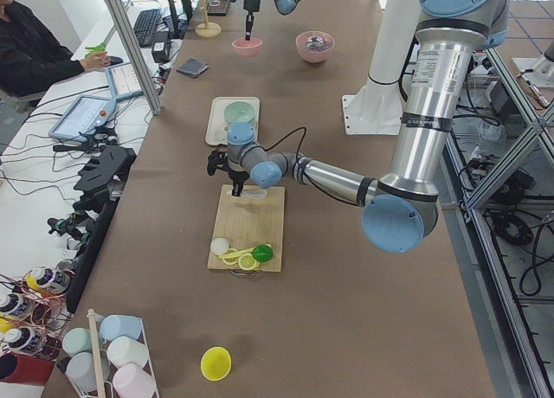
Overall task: Stack pink bowl on green and place spoon
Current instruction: 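Lower the pink bowl onto the green bowls while the left lifts the spoon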
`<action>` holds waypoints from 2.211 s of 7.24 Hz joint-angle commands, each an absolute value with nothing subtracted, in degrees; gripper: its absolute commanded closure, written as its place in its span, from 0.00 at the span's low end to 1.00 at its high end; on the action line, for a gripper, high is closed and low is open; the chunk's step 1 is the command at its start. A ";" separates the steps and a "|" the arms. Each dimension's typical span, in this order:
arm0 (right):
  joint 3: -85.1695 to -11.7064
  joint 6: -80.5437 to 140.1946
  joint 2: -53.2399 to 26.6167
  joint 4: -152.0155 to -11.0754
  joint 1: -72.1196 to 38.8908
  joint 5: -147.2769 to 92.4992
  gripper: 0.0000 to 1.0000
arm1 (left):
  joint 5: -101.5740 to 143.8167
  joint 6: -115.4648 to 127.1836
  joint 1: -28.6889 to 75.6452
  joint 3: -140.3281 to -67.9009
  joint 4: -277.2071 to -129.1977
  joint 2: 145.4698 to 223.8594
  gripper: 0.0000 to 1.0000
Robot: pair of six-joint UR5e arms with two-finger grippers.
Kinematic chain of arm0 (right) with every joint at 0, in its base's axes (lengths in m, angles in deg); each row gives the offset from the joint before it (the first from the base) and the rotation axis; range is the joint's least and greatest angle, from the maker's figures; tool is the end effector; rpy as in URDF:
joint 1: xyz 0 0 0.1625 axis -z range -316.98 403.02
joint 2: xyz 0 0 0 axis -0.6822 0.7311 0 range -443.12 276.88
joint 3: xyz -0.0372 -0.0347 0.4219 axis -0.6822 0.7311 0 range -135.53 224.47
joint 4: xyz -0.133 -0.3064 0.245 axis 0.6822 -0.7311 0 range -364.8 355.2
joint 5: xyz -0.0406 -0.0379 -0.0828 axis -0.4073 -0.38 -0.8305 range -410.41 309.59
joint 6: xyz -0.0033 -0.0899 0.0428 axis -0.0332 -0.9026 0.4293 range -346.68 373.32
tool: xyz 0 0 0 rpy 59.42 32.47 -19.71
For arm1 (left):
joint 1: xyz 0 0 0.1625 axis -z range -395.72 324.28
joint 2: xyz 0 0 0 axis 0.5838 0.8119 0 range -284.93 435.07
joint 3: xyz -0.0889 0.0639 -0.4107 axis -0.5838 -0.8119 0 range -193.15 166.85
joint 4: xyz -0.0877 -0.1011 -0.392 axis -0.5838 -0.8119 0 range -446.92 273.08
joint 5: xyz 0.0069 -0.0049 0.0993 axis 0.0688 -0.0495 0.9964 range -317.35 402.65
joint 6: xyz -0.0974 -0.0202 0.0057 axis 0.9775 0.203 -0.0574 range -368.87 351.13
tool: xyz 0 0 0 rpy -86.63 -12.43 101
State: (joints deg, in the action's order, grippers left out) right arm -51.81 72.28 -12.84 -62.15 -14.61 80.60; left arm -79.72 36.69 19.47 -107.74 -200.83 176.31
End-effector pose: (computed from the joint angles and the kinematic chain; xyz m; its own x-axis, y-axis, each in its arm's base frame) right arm -0.2703 -0.5532 0.3447 0.4126 -0.0760 0.9077 -0.1453 0.9783 0.1480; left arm 0.2715 -0.5305 0.4734 0.6620 0.0836 -0.7448 0.0482 0.9869 0.1537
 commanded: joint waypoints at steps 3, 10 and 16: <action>-51.25 83.24 -20.78 -62.45 -12.64 79.85 1.00 | -81.01 56.91 21.15 -116.24 -195.97 187.10 1.00; -37.30 99.36 -39.32 -62.28 7.05 48.51 1.00 | -77.76 70.14 20.97 -113.09 -201.34 192.84 1.00; -35.86 99.63 -39.53 -62.45 10.06 48.12 0.01 | -77.76 69.97 20.97 -110.70 -204.52 192.76 1.00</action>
State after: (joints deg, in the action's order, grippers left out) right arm -36.13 99.68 -39.61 -62.40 9.72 48.25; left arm -77.76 70.02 21.05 -110.73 -204.50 192.79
